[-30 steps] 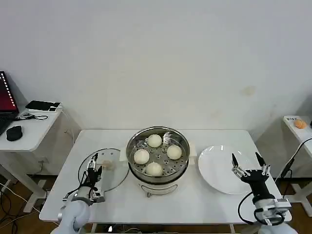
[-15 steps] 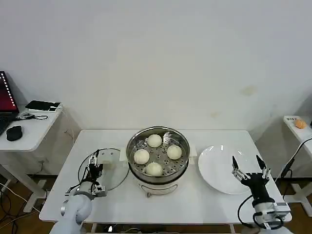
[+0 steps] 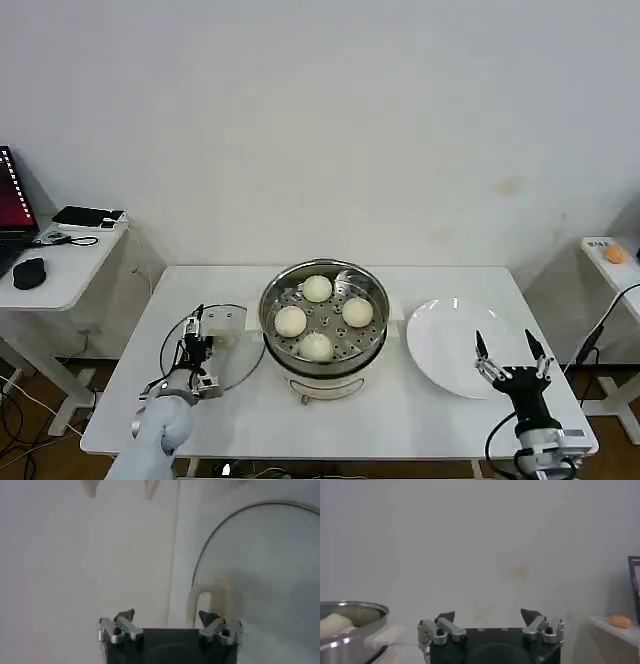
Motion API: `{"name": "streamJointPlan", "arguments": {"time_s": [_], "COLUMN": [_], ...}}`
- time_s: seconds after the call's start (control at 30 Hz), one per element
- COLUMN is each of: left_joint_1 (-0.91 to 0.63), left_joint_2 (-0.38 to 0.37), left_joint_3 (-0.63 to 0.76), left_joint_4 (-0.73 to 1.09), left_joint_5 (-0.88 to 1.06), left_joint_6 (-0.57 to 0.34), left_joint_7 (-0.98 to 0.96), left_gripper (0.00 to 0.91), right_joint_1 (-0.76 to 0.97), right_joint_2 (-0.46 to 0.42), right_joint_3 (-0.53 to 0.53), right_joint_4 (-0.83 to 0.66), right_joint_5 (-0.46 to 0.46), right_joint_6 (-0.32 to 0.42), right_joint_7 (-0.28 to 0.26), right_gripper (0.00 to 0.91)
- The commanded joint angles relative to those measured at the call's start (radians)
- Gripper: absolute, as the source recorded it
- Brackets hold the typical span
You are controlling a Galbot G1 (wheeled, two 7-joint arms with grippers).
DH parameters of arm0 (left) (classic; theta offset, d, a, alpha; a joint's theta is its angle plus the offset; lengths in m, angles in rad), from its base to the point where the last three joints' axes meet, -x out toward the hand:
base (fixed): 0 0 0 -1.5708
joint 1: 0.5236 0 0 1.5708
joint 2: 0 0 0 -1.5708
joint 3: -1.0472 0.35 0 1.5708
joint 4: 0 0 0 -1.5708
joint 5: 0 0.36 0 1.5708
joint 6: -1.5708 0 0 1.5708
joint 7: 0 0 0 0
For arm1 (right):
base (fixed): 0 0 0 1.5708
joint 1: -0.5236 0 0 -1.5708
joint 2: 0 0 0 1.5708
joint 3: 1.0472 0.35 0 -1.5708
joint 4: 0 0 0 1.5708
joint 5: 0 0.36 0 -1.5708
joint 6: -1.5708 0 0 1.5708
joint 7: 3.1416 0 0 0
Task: Take steamed baozi put them in steamer then cover it.
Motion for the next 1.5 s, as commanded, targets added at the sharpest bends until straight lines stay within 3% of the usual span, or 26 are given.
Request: {"name": "streamJointPlan", "arguments": {"time_s": [0.03,0.2,0.23,0.27,0.3,0.33,1.13,1.27,1.37,1.5], "left_joint_1": [-0.025,-0.032,-0.034,-0.037,-0.038,-0.039,-0.03,0.009,0.038,0.075], "left_joint_2": [-0.01,-0.023,-0.024,-0.024,-0.025,-0.026,-0.029,-0.021,-0.018,-0.025], "left_joint_3": [0.003,0.013,0.016,0.019,0.021,0.022,0.01,0.013,0.012,-0.035], "left_joint_4": [0.055,0.08,0.092,0.098,0.106,0.111,0.126,0.041,-0.04,-0.078], "left_joint_5": [-0.033,-0.041,-0.041,-0.041,-0.043,-0.044,-0.155,-0.128,-0.082,0.05], "left_joint_6": [0.003,0.004,0.004,0.004,0.003,0.003,-0.027,0.03,0.147,0.239], "left_joint_7": [-0.046,-0.076,-0.083,-0.086,-0.089,-0.091,-0.125,-0.196,-0.259,-0.326], "left_gripper": [0.907,0.907,0.836,0.524,0.363,0.0,0.0,0.0,0.0,0.0], "right_joint_1": [0.001,0.017,0.021,0.028,0.031,0.037,0.065,0.073,0.082,0.095], "right_joint_2": [0.012,0.011,0.01,0.009,0.008,0.007,0.013,0.016,0.014,0.016], "right_joint_3": [0.001,-0.001,-0.003,-0.005,-0.005,-0.006,-0.018,-0.02,-0.022,-0.023], "right_joint_4": [-0.007,-0.022,-0.029,-0.034,-0.037,-0.041,-0.079,-0.078,-0.084,-0.094], "right_joint_5": [-0.008,-0.005,-0.005,-0.006,-0.006,-0.005,0.026,0.044,0.046,0.052], "right_joint_6": [0.002,-0.001,0.0,0.001,0.001,0.0,0.001,-0.006,-0.006,-0.004], "right_joint_7": [0.001,-0.001,-0.003,-0.003,-0.003,-0.003,0.0,0.002,0.004,0.008], "right_gripper": [0.907,0.907,0.907,0.907,0.907,0.907,0.907,0.907,0.907,0.907]}}
